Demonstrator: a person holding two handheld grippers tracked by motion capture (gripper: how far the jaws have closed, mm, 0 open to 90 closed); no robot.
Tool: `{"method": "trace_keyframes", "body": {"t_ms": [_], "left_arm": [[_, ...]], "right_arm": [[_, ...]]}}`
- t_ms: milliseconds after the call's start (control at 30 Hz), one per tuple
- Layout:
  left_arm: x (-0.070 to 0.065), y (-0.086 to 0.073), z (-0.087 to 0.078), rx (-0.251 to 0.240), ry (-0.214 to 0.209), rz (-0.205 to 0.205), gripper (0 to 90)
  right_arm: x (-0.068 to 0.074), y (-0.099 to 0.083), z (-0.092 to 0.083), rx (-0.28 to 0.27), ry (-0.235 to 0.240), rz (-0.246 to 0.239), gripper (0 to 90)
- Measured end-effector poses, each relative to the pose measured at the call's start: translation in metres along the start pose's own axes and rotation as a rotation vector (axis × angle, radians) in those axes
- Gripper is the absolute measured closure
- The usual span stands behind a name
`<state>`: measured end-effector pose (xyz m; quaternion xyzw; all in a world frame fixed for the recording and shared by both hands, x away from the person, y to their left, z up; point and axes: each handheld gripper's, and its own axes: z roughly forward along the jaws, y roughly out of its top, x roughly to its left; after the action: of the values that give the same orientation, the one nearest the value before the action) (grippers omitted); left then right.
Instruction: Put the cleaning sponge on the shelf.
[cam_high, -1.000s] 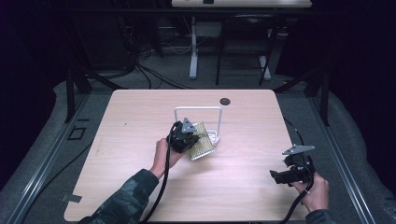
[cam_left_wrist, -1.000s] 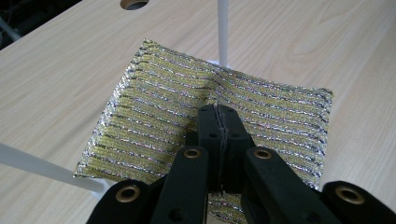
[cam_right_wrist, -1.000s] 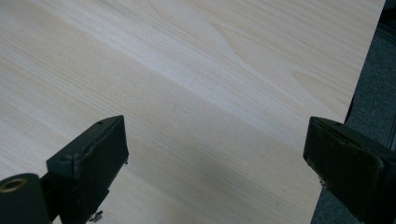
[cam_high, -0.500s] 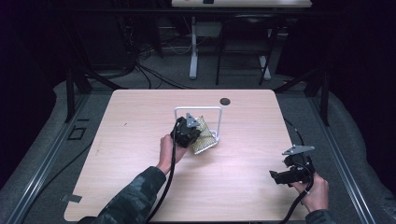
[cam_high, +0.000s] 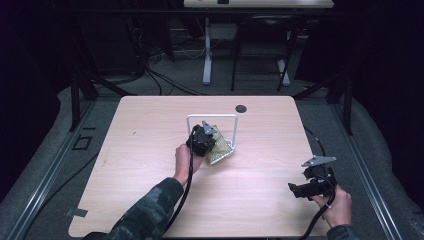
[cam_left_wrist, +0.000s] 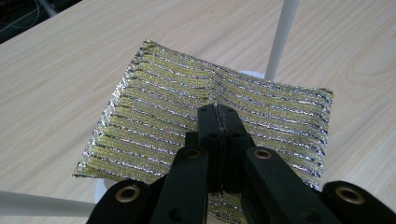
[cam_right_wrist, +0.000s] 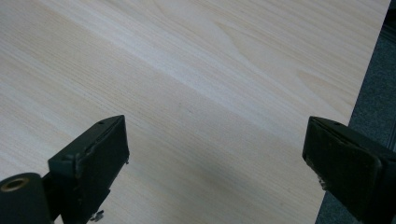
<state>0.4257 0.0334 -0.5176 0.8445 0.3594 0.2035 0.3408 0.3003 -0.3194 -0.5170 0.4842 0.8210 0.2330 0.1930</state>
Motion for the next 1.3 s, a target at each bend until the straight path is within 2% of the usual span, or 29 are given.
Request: {"method": "trace_keyframes", "body": {"t_ms": [300,567,733,867,1000,1067,1133,1200,1233,1300], "left_arm": [[0.001,-0.004,0.009,0.018,0.039,-0.03,89.4],[0.001,-0.01,0.022,0.042,0.053,-0.045,89.2],[0.002,-0.01,0.023,0.037,0.058,-0.045,88.8],[0.003,-0.011,0.023,0.038,0.046,-0.05,86.8],[0.005,-0.011,0.021,0.036,0.037,-0.052,79.5],[0.005,-0.011,0.021,0.035,0.037,-0.064,68.5],[0.005,-0.011,0.02,0.041,0.03,-0.068,65.0],[0.004,-0.011,0.02,0.045,0.027,-0.077,57.0],[0.004,-0.011,0.019,0.051,0.007,-0.078,51.4],[0.002,-0.009,0.016,0.049,-0.005,-0.068,44.6]], "right_arm": [[0.002,0.001,-0.001,-0.008,-0.001,-0.012,6.4],[0.002,0.001,-0.001,-0.005,-0.002,-0.012,6.5],[0.002,0.0,-0.001,-0.007,0.0,-0.011,6.6],[0.002,0.001,-0.001,-0.003,0.0,-0.015,6.7],[0.002,0.001,-0.001,-0.005,-0.002,-0.015,6.7],[0.002,0.0,-0.001,-0.01,-0.002,-0.013,6.7],[0.002,0.0,-0.001,-0.014,-0.004,-0.012,6.7],[0.002,0.0,-0.002,-0.01,-0.006,-0.013,6.7],[0.001,0.0,-0.002,-0.011,-0.008,-0.017,6.7],[0.001,0.0,-0.002,-0.013,-0.006,-0.01,6.6]]}}
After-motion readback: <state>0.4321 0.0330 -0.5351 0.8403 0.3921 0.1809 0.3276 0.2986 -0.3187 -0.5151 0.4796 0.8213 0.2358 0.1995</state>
